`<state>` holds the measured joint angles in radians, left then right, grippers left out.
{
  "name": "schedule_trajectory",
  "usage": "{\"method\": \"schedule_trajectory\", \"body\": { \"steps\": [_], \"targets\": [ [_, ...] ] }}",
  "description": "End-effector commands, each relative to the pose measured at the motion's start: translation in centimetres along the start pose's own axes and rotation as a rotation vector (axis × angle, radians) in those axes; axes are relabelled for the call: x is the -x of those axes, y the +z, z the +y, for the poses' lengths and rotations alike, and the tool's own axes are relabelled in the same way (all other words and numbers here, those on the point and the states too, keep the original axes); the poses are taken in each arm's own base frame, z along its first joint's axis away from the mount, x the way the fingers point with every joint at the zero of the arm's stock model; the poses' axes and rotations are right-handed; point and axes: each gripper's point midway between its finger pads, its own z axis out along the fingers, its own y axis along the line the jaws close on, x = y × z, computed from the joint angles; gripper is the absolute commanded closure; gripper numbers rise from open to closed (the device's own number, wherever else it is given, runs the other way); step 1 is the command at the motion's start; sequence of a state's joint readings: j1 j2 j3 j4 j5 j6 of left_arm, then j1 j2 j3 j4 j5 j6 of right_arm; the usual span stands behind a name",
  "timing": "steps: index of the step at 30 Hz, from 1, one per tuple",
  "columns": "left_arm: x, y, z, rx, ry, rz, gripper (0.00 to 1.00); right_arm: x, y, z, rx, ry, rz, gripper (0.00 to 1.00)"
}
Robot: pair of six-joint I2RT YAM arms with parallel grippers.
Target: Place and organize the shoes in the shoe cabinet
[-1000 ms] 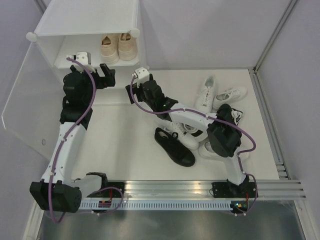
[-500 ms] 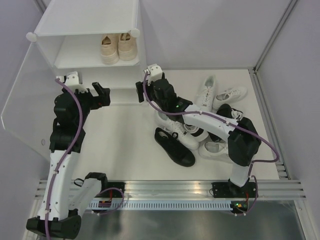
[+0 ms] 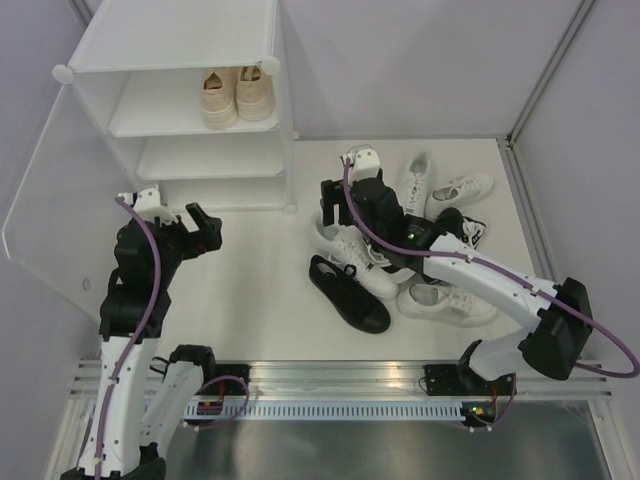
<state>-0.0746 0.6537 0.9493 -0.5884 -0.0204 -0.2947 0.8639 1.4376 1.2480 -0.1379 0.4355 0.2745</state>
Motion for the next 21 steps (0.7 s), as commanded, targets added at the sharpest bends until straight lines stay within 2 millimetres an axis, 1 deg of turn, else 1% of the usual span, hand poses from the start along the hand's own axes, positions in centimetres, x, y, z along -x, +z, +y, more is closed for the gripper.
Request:
{"method": "schedule_trajectory", "body": {
  "steps": [1,2,3,4,5,6,7,8,9,10,11,12,13,14,15,16,17,18,19,20,21],
  "targets": [
    [-1.1,-0.2,-0.2,-0.005,-0.062,0.026,0.01,-2.0,-2.0,-1.6,-0.034,0.038,0.060,0.17],
    [-0.9,-0.1,-0.3,-0.007,-0.069,0.025,0.03,-3.0,-2.3,-1.8,-0.027,0.036,0.079,0.18],
    [-0.8,0.1,-0.3,-0.005,-0.074,0.025,0.05,-2.6,-2.9,-1.5,-0.001,0.057,0.064,0.19],
    [-0.1,0.2,-0.5,-0.009,-0.077,0.010,0.07,-2.7,-3.2,-1.4,0.011,0.060,0.062,0.22],
    [0.4,1.0,-0.7,-0.012,-0.079,0.005,0.11,-3.4,-3.3,-1.4,0.024,0.056,0.069,0.23],
    [1.1,1.3,-1.0,-0.021,-0.078,-0.010,0.13,-2.8,-3.5,-0.9,0.058,0.069,0.044,0.24],
    [2.4,1.4,-1.4,-0.029,-0.080,-0.040,0.15,-3.0,-3.4,-0.7,0.073,0.066,0.041,0.27],
    [3.5,2.4,-1.7,-0.034,-0.082,-0.066,0.18,-3.1,-3.3,-0.5,0.083,0.066,0.038,0.28],
    [4.4,2.9,-1.8,-0.033,-0.082,-0.087,0.20,-2.8,-3.0,0.1,0.108,0.071,0.027,0.30],
    [6.1,3.1,-2.1,-0.033,-0.087,-0.124,0.21,-2.8,-2.7,0.3,0.114,0.070,0.024,0.30],
    [7.8,3.6,-2.6,-0.048,-0.089,-0.174,0.23,-2.3,-2.5,0.8,0.130,0.075,0.009,0.30],
    [8.0,5.2,-2.6,-0.037,-0.085,-0.159,0.24,-2.6,-1.9,1.2,0.137,0.071,0.018,0.31],
    [9.8,5.5,-3.1,-0.047,-0.081,-0.199,0.24,-2.6,-1.6,1.7,0.160,0.071,0.021,0.31],
    [10.8,6.0,-3.3,-0.050,-0.076,-0.219,0.26,-2.2,-1.5,2.1,0.174,0.075,0.014,0.31],
    [11.5,7.8,-3.5,-0.052,-0.068,-0.228,0.27,-2.3,-1.2,2.5,0.186,0.076,0.014,0.31],
    [13.2,8.1,-3.8,-0.054,-0.053,-0.269,0.29,-2.5,-1.2,2.9,0.209,0.076,0.023,0.31],
    [13.8,8.8,-3.9,-0.051,-0.041,-0.281,0.32,-1.9,-1.1,3.3,0.229,0.091,-0.007,0.31],
    [15.5,9.2,-4.3,-0.067,-0.030,-0.339,0.34,-1.9,-1.2,3.6,0.243,0.094,-0.011,0.31],
    [15.7,10.8,-4.3,-0.062,-0.011,-0.340,0.36,-1.9,-1.2,3.7,0.252,0.097,-0.014,0.31],
    [16.2,11.4,-4.4,-0.062,-0.002,-0.360,0.39,-2.3,-1.2,3.9,0.270,0.098,-0.011,0.31],
    [16.6,12.0,-4.4,-0.060,0.008,-0.372,0.40,-2.3,-1.4,4.1,0.283,0.100,-0.015,0.31]
  ]
}}
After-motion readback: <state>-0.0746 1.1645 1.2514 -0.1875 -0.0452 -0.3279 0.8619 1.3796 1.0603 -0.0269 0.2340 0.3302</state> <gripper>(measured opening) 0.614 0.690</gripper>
